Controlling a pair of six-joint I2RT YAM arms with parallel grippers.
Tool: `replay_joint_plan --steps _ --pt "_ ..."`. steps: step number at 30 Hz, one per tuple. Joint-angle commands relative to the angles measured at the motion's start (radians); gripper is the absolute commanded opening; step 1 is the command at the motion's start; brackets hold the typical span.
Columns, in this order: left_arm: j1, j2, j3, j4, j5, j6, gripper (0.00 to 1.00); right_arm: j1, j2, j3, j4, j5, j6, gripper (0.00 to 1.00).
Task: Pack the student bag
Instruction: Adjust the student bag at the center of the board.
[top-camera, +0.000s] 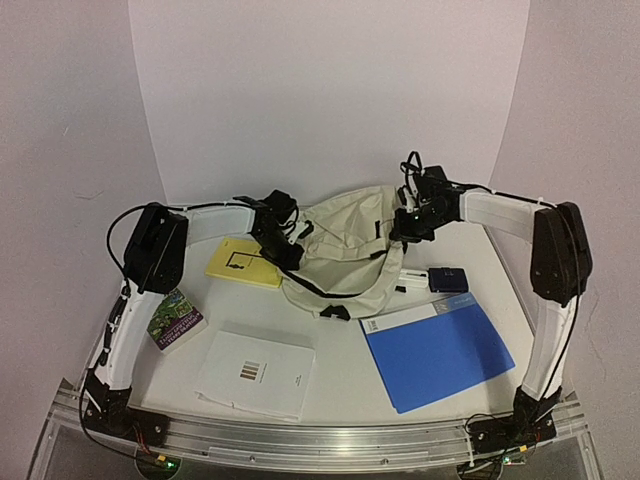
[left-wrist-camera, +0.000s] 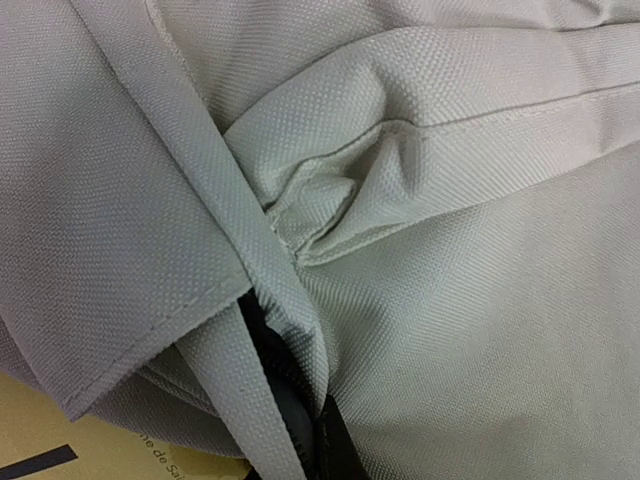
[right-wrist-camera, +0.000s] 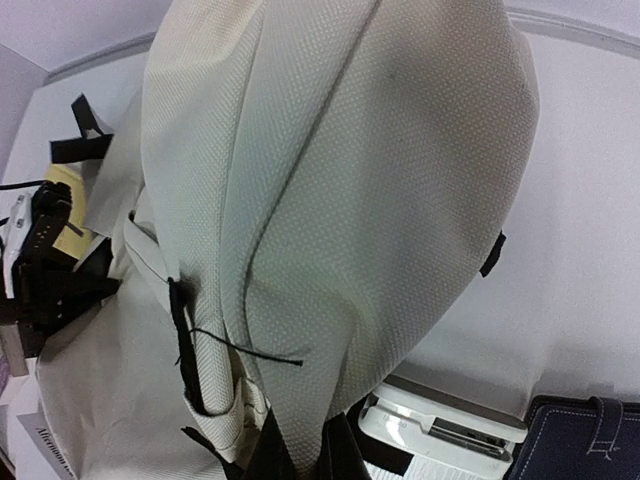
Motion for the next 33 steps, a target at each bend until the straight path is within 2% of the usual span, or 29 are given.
replay_joint_plan --steps 1,9,15,18,21,22,24,25,27,30,33 --pt "0.02 -0.001 0.008 -0.073 -0.051 -0.002 0.0 0.028 0.133 0.098 0.031 0.01 -0.028 0.0" --pt "0.089 -0.229 -0.264 -0.013 -0.106 -0.046 0.0 0.135 0.302 0.273 0.029 -0.001 -0.044 0.0" --pt "0.119 -0.317 -0.378 0.003 -0.163 -0.054 0.0 0.17 0.388 0.382 0.026 0.012 -0.029 0.0" --pt "0.128 -0.338 -0.381 0.007 -0.179 -0.087 0.01 0.165 0.385 0.391 0.018 0.041 -0.039 0.01" --pt "0.131 -0.359 -0.356 0.006 -0.18 -0.093 0.09 0.136 0.333 0.362 0.014 0.026 -0.052 0.18" --pt "0.131 -0.364 -0.343 -0.001 -0.178 -0.093 0.14 0.123 0.305 0.347 0.011 0.014 -0.063 0.31" --pt "0.131 -0.371 -0.295 -0.043 -0.172 -0.09 0.32 0.1 0.242 0.322 -0.01 -0.028 -0.096 0.59" --pt "0.131 -0.381 -0.274 -0.065 -0.168 -0.087 0.41 0.093 0.205 0.308 -0.029 -0.051 -0.111 0.7" --pt "0.131 -0.42 -0.251 -0.09 -0.153 -0.082 0.54 0.073 0.123 0.282 -0.09 -0.089 -0.158 0.85" --pt "0.119 -0.516 -0.251 -0.105 -0.137 -0.086 0.67 0.037 -0.019 0.202 -0.173 -0.133 -0.229 0.97" --pt "0.083 -0.595 -0.248 -0.139 -0.122 -0.101 0.74 -0.008 -0.177 0.075 -0.243 -0.139 -0.334 0.98"
